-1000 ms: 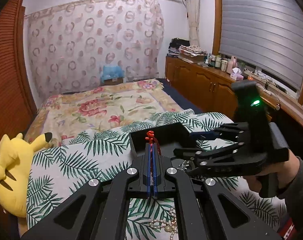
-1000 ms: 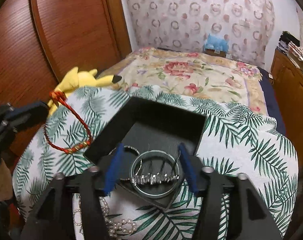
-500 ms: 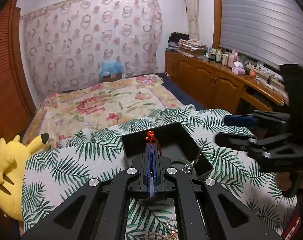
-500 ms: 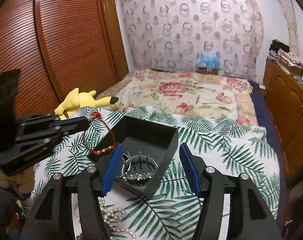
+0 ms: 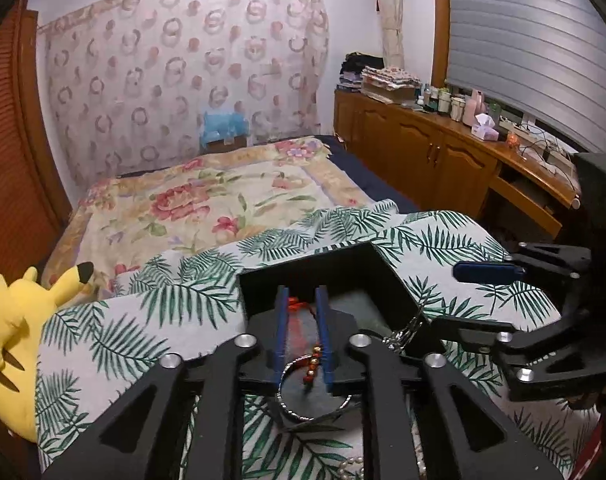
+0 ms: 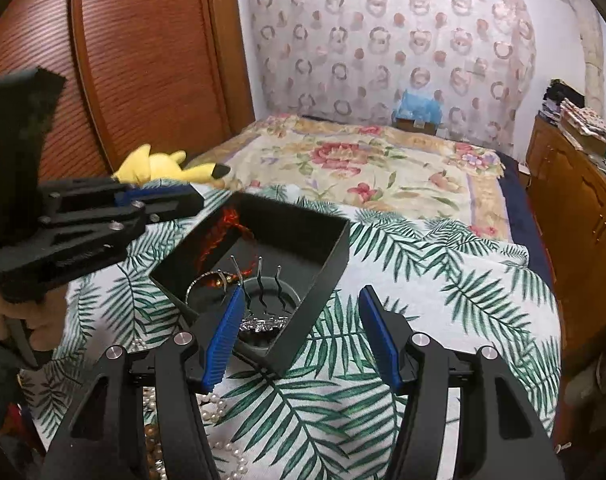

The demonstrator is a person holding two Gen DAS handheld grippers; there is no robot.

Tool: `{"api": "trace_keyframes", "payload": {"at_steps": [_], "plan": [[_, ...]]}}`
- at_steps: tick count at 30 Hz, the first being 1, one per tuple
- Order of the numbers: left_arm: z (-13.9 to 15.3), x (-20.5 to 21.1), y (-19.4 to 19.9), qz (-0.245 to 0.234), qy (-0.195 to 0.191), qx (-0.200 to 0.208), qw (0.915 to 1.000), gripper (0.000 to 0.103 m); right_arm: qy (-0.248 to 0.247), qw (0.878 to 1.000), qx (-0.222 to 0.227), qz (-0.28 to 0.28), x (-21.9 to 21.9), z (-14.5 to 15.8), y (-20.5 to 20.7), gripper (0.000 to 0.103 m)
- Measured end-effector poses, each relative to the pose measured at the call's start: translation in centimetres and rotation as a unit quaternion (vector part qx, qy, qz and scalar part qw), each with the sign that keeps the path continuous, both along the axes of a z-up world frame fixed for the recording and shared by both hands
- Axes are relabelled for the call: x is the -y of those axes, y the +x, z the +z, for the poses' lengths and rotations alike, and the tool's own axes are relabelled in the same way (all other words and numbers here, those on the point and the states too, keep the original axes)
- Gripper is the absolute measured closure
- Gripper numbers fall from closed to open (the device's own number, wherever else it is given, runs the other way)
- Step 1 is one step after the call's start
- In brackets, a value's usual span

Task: Organize jewelry
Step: 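Release red bracelet into black box with left tool while right tool releases the comb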

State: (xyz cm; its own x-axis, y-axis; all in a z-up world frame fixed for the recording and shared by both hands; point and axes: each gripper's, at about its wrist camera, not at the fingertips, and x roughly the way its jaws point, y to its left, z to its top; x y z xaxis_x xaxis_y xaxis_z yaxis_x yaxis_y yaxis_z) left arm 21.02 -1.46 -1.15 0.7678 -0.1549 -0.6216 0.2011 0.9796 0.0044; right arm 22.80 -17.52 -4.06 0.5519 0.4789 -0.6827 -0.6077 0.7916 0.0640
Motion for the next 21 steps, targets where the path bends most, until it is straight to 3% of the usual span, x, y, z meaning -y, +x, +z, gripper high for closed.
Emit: {"api": "trace_keyframes", "payload": {"at_steps": [3,14,21], "plan": [[0.2,-0.7,-0.8,0.002,0.001,0.01,0.9999,0.081,-0.005,1.0,-0.001,0.0,-0.7,-0.5,1.3,0.041],[0.0,-3.0,-1.2,-0.001,-0.016,0.008,0.9998,0.079,0.004,1.0,-0.004,0.015,-3.2,-0.1,7.2,0.042],[-0.2,-3.7,-1.7,-0.002,-0.025,0.006,0.9997,0.069,0.014,1.0,0.011,0.022,-2.7,1.0,5.2,0.042]]}}
